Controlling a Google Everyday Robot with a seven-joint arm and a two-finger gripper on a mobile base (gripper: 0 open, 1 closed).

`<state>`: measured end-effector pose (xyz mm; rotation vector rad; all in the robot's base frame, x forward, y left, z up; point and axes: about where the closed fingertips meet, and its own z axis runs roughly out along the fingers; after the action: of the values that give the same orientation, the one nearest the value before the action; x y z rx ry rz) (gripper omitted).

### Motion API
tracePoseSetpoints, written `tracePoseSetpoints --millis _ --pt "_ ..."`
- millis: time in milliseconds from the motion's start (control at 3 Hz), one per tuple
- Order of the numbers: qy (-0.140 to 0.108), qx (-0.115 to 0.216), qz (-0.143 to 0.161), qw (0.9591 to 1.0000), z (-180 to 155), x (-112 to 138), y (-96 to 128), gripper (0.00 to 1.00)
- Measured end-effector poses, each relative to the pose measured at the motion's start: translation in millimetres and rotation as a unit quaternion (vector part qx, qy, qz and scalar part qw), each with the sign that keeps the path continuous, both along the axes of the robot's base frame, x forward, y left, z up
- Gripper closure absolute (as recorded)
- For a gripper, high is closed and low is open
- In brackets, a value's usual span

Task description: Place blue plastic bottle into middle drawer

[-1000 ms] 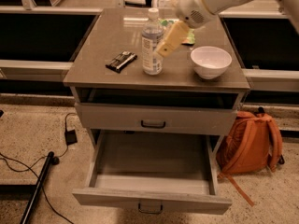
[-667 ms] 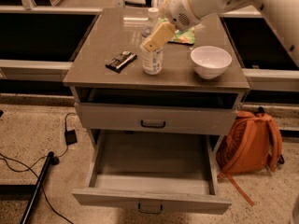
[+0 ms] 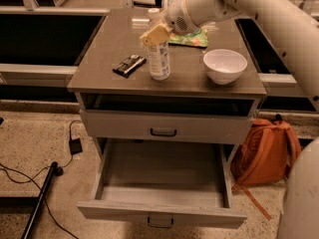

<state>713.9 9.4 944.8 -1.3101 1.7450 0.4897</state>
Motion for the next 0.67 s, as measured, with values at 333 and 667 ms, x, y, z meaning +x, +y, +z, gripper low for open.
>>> tracePoseSetpoints --millis 333,667 --pt "0.011 0.020 0.042 0.9988 5 -13 10 0.96" --pt "-0.046 0.032 0.113 0.9919 40 -86 9 1.00"
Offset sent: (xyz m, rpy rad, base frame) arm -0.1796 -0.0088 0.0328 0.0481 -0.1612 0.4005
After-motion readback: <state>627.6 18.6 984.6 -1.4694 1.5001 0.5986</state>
